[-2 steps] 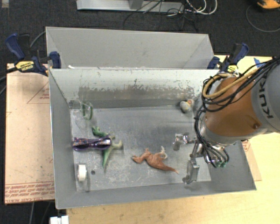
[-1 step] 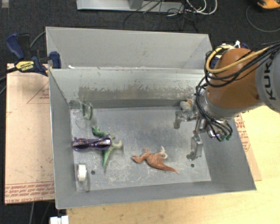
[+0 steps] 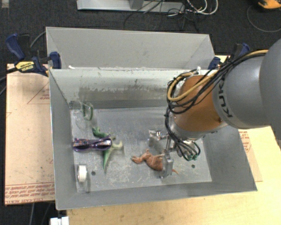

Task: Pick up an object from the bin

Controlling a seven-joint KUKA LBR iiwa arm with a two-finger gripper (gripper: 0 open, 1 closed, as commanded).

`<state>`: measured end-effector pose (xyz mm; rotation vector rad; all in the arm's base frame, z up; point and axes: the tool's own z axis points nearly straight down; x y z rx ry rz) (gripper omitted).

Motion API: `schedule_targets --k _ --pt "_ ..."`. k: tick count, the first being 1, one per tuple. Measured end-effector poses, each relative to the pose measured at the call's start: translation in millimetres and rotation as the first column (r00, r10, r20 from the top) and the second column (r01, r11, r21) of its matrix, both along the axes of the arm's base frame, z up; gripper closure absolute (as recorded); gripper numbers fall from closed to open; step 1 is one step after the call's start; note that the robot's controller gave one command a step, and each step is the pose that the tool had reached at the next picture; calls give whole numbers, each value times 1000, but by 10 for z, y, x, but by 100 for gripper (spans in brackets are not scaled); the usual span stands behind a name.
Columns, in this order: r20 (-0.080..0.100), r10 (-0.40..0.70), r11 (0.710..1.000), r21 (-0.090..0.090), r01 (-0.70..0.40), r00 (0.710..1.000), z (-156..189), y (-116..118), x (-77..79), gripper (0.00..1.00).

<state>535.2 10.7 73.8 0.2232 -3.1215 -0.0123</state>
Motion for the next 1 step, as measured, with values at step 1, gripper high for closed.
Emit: schedule_targets --k 1 --pt "23 -25 1000 -6 25 999 63 -325 -302 100"
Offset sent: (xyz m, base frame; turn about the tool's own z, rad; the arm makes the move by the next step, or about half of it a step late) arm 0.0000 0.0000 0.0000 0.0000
